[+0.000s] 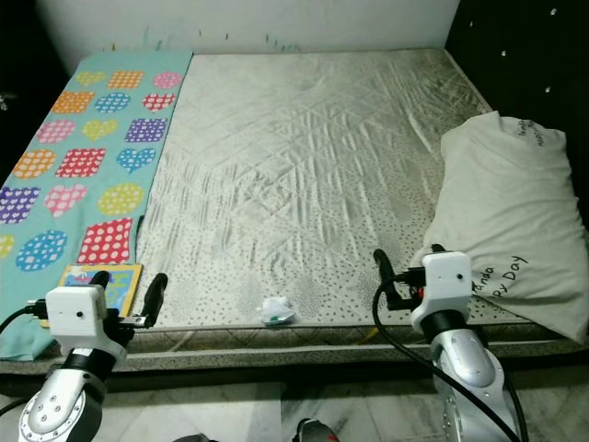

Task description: Clean up the room

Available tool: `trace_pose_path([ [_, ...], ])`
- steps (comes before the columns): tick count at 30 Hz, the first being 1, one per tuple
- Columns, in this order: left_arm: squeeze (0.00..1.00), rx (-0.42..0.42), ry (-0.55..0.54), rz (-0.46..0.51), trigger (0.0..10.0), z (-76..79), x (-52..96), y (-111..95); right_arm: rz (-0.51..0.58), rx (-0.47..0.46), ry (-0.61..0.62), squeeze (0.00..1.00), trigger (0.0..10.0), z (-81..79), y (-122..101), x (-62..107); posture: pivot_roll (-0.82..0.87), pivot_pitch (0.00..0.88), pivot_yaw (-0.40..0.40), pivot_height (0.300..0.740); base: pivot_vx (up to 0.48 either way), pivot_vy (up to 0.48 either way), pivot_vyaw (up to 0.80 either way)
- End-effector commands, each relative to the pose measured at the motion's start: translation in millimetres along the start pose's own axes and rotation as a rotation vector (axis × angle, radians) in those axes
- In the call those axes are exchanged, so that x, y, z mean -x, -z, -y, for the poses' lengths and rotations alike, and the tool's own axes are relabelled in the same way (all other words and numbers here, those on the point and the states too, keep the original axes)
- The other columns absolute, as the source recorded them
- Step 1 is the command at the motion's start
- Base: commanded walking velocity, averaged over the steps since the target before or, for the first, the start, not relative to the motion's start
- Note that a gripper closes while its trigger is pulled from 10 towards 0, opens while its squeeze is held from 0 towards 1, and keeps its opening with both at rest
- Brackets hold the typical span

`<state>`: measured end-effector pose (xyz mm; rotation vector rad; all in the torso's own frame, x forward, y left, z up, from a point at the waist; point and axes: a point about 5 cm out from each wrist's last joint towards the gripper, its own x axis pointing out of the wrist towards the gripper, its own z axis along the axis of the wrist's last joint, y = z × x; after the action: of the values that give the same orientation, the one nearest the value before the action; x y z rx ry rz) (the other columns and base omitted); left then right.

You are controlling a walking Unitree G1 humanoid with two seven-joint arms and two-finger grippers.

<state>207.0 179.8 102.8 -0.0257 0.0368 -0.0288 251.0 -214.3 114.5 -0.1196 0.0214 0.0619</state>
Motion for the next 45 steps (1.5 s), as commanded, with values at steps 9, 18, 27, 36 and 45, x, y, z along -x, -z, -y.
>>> trace_pose_path([
  [9, 0.0, -0.036, 0.002, 0.019, 10.0, -2.2, -3.6, -6, 0.006, -0.02, -0.002, 0.0, 10.0, -8.0, -1, -2.3, -0.13, 0.14, 0.041, 0.74, 0.0, 0.0, 0.0],
  [18, 0.0, 0.004, 0.035, 0.037, 10.0, 3.0, -7.2, -9, 0.008, -0.021, -0.011, 0.0, 10.0, -13.2, -2, -5.5, -0.13, 0.151, 0.034, 0.74, 0.0, 0.0, 0.0],
  [27, 0.0, 0.017, 0.089, 0.039, 10.0, 9.8, -9.9, -10, 0.002, -0.022, 0.021, 0.0, 10.0, -7.5, -1, -4.3, -0.14, 0.158, 0.051, 0.74, 0.191, 0.0, -0.05],
  [36, 0.0, 0.023, 0.09, 0.025, 10.0, 9.0, -10.6, -8, 0.001, -0.018, 0.018, 0.0, 10.0, -8.9, 0, -2.4, -0.15, 0.157, 0.048, 0.74, 0.03, 0.0, -0.05],
  [45, 0.0, 0.019, 0.104, 0.022, 10.0, 10.3, -10.6, -7, -0.003, -0.017, 0.021, 0.0, 10.0, -7.7, 0, -4.1, -0.15, 0.156, 0.049, 0.74, 0.0, 0.0, -0.28],
])
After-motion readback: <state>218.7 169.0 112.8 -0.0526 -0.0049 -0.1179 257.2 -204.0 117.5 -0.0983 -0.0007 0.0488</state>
